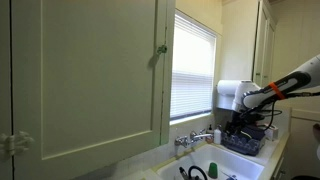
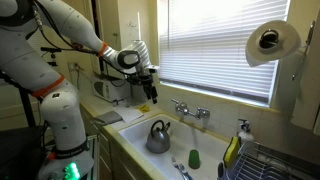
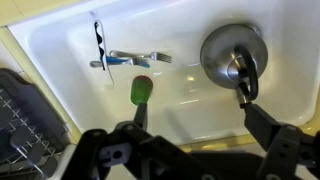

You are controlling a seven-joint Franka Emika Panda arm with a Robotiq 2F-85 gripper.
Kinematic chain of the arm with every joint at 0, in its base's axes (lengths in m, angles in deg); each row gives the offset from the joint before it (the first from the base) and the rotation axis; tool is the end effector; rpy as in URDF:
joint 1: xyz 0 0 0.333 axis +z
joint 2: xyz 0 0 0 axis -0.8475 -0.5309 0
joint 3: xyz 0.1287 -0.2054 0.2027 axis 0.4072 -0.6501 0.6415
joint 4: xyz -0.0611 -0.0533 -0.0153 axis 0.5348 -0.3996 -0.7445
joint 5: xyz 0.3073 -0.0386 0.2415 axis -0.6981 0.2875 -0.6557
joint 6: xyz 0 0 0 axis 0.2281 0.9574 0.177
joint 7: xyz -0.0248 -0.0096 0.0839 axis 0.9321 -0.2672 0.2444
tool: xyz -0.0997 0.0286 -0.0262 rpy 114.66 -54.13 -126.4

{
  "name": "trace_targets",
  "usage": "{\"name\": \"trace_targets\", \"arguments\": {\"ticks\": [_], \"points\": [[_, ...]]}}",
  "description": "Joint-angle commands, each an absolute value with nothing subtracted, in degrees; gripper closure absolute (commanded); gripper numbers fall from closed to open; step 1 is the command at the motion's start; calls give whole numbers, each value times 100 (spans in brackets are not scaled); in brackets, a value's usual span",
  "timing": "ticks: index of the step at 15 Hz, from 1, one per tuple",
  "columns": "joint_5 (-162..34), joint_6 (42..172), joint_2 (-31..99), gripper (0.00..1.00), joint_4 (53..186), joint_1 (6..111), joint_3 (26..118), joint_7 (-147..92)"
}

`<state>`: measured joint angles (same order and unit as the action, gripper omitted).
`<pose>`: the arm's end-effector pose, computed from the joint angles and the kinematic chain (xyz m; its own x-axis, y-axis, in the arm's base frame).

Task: Open the blinds half way

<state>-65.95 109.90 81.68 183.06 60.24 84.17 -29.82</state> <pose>0.3717 0.0660 0.4084 0.9727 0.0630 0.2232 0.0507 -0.9969 0.0605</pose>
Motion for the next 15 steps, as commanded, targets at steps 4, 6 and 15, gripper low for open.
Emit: {"name": "trace_targets", "arguments": {"ticks": [4,6,15], "points": [[-6561,10971,8167,0,18298,6069,8371,-3007],[-6561,10971,8167,0,18298,6069,8371,-3007],[-5577,14357,6240,0,17612,5124,8354,-2880]]}}
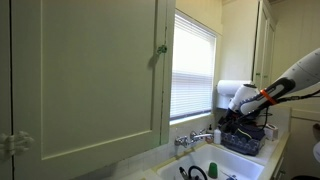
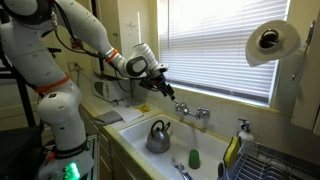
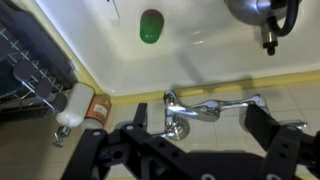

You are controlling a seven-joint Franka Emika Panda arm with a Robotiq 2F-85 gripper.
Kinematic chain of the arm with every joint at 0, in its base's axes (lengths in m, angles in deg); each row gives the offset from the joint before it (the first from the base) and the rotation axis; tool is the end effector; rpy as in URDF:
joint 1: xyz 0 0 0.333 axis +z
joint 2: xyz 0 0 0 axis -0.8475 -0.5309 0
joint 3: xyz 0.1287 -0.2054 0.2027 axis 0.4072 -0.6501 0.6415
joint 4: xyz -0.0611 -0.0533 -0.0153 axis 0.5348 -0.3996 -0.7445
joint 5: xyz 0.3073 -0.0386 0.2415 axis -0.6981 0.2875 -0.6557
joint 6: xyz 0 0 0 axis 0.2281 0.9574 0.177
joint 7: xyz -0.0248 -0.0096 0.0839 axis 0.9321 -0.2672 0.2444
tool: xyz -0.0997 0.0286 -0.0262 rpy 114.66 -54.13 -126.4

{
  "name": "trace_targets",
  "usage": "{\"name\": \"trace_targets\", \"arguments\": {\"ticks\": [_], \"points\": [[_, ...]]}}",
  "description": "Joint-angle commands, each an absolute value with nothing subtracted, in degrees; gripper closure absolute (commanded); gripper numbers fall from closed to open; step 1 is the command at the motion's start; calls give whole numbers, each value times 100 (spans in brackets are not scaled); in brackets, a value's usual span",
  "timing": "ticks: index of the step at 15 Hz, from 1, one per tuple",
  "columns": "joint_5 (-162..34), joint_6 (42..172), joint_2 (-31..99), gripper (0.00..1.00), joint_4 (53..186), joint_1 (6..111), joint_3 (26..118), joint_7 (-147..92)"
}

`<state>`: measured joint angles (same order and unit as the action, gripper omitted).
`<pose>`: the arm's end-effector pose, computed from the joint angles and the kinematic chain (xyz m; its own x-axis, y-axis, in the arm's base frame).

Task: Open the blinds half way

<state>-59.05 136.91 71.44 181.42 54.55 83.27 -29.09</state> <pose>0.4274 0.0360 0.4066 0.8523 0.0955 0.5143 0.0580 -0.9944 0.0885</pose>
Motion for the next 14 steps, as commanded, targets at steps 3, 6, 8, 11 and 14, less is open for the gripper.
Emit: {"name": "trace_targets", "arguments": {"ticks": [3,6,8,11,14], "points": [[-5577,14617,5462,0,16931,5001,8340,-2822],[-5893,14514,4790,0,16188,5184,8289,-2470],[-5680,14421,4398,0,15703,5107,8344,-2488],[-5607,14471,3866,0,15096,5132,8354,-2410],[-5899,14503,3490,0,14605,5440,8127,-2086]]}}
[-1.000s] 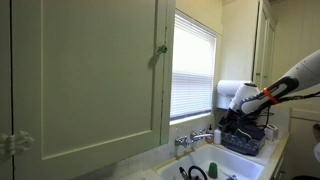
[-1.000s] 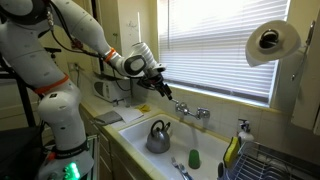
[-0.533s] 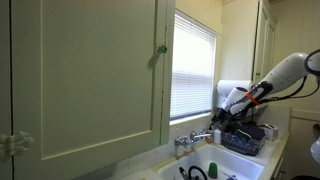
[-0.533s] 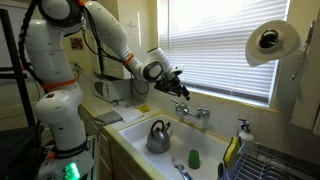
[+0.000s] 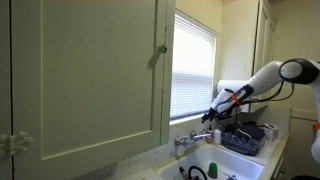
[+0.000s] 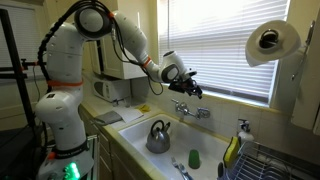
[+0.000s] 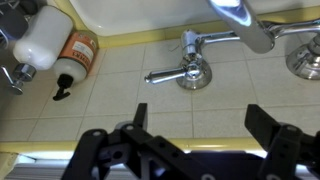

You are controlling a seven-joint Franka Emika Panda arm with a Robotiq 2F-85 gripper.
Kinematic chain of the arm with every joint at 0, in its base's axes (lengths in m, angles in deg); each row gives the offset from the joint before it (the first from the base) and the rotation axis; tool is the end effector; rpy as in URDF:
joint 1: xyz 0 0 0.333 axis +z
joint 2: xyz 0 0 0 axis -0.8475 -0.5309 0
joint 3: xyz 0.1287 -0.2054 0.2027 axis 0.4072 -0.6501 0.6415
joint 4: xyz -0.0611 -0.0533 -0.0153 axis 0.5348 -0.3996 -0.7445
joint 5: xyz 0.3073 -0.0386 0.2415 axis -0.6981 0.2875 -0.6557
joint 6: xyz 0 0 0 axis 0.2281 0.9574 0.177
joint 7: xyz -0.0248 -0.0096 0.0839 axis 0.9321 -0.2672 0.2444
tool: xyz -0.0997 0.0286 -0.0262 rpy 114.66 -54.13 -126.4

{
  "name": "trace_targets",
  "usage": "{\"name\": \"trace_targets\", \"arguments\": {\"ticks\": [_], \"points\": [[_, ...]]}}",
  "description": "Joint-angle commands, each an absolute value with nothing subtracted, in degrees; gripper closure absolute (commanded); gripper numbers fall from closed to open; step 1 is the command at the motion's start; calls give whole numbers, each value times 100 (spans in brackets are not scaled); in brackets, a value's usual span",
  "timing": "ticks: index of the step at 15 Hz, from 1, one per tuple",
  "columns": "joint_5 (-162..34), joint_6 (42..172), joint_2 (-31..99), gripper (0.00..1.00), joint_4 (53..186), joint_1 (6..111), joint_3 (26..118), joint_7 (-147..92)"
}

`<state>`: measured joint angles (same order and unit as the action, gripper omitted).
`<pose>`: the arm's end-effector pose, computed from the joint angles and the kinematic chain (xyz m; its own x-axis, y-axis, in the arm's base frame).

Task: Open the blinds half way

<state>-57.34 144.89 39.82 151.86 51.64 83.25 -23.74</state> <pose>0.6002 0.0193 0.3825 0.7875 0.1458 0.5989 0.1185 -0.9893 0.0850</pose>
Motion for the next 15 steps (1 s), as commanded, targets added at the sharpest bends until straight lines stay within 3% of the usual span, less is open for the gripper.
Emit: {"name": "trace_targets", "arguments": {"ticks": [1,2,11,12,13,15], "points": [[-5922,14506,3405,25,14483,5484,8104,-2054],[-5950,14515,3329,26,14376,5513,8101,-2017],[-6055,14795,2883,95,13869,5636,8016,-1947],[-6065,14749,3019,99,14005,5621,8064,-1895],[-6065,14749,3003,84,13989,5630,8048,-1896],[-6066,14749,3008,98,13988,5641,8041,-1897]]}}
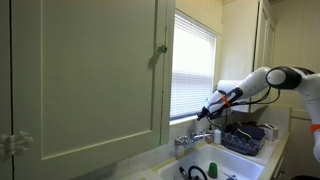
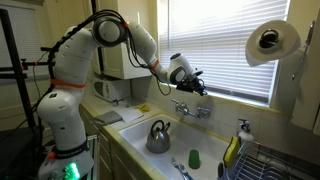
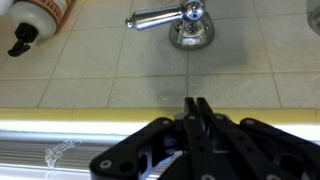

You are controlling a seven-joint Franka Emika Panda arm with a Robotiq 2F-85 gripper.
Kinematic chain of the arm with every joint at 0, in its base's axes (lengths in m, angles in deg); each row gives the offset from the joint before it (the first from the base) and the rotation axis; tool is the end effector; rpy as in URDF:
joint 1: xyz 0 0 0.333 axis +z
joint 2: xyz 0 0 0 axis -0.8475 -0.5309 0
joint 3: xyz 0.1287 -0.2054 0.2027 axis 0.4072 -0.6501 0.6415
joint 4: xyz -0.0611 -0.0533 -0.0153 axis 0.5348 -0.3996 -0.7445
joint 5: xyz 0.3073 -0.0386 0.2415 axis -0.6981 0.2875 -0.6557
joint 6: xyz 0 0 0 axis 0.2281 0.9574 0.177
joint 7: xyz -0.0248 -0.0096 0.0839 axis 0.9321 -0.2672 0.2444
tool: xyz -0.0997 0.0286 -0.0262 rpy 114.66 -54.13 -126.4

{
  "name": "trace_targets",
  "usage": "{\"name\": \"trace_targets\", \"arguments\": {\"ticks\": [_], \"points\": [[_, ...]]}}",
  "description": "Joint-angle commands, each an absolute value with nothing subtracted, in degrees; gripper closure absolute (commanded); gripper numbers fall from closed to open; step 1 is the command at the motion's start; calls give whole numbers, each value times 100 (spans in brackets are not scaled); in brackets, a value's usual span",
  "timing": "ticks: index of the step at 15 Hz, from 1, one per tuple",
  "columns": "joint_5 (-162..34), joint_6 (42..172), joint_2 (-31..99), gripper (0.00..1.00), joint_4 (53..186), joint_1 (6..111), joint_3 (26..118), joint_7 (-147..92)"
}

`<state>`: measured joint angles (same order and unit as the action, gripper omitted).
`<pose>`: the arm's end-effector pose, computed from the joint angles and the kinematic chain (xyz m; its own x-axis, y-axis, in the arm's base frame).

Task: Open the blinds half way

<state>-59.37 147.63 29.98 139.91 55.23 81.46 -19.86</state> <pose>0.6582 0.0361 0.3788 0.7247 0.1899 0.6623 0.1680 -0.9810 0.0974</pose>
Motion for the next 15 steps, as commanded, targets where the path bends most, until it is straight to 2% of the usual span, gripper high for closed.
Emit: {"name": "trace_targets", "arguments": {"ticks": [1,8,15], "points": [[-6067,14749,3011,99,13987,5646,8041,-1898],[-6032,15110,2822,100,13746,5643,8060,-1808],[-5946,15703,2531,100,13665,5316,8471,-1721]]}}
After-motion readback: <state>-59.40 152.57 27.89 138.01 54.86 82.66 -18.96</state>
